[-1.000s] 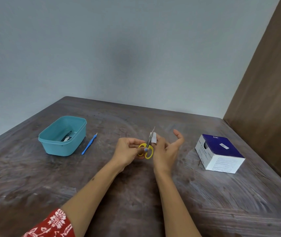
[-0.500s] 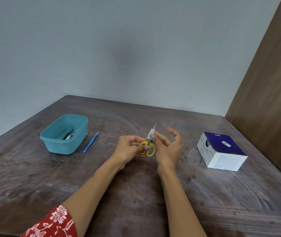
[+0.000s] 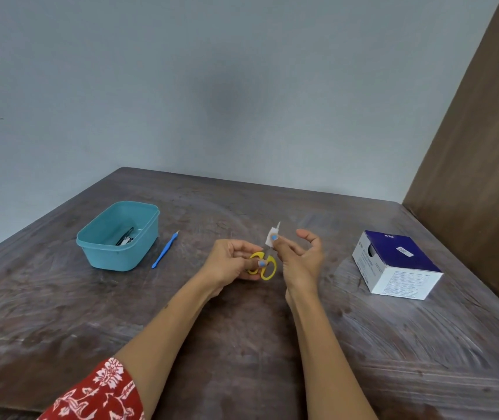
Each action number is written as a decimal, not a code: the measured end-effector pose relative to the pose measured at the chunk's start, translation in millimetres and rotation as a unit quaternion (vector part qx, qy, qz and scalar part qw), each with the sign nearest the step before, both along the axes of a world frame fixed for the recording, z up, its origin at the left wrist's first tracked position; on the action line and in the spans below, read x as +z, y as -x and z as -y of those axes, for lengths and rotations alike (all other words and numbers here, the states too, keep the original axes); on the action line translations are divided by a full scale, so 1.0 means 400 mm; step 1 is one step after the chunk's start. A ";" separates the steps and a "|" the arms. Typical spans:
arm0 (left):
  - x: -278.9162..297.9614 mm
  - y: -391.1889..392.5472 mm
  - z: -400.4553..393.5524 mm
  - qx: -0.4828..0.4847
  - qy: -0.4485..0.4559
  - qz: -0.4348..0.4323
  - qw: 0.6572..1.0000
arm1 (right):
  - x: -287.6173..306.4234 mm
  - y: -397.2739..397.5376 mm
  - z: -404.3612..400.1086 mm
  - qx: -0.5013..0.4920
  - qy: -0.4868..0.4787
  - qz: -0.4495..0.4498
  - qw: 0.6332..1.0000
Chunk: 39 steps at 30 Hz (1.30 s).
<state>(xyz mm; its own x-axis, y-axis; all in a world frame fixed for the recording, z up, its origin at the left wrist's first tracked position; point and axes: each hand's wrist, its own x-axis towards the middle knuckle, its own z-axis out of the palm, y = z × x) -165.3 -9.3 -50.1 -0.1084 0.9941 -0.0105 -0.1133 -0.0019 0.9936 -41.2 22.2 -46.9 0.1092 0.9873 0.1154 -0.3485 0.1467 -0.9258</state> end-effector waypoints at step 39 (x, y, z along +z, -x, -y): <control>0.015 -0.011 0.007 0.009 -0.027 0.011 1.000 | 0.011 -0.001 0.012 0.022 -0.015 0.020 0.999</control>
